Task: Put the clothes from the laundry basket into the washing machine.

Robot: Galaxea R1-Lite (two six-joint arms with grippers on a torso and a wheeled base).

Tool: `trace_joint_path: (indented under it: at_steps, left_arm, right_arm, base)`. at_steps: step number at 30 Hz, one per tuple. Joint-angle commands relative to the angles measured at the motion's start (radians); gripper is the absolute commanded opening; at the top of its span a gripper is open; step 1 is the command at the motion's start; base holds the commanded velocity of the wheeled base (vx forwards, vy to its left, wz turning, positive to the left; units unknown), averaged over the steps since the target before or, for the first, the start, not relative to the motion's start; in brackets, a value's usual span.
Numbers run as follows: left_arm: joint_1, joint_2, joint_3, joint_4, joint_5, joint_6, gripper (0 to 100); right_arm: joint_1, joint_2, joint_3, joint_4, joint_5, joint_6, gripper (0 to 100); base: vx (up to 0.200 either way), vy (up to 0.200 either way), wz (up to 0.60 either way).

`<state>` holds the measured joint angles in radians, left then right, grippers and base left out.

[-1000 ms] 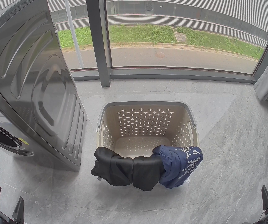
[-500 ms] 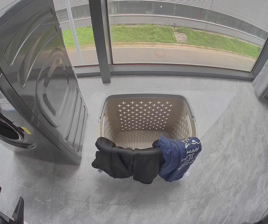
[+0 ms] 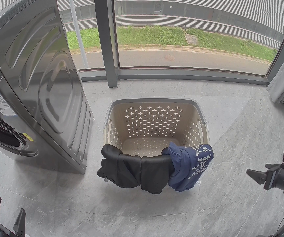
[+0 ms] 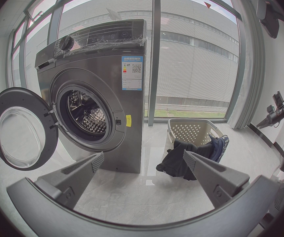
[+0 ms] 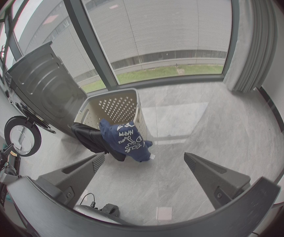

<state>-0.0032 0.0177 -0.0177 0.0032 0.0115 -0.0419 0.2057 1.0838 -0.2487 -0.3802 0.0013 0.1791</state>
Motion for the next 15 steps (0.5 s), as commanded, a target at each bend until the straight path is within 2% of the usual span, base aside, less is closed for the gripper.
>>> trace_joint_path:
  at_steps: [1,11,15]
  left_arm:
    - [0.0,-0.007,0.015,0.0,0.001,-0.001,100]
    - [0.0,-0.007,0.015,0.0,0.001,-0.001,100]
    - [0.0,-0.007,0.015,0.0,0.001,-0.001,100]
  right_arm:
    - [0.107,0.355,-0.034,-0.121,-0.029,0.04,100]
    - [0.138,0.553,-0.047,-0.295,-0.032,0.048,100]
    - [0.167,0.637,-0.069,-0.37,-0.056,0.063,100]
  base:
    - [0.0,0.0,0.0]
    - [0.0,0.0,0.0]
    - [0.0,0.0,0.0]
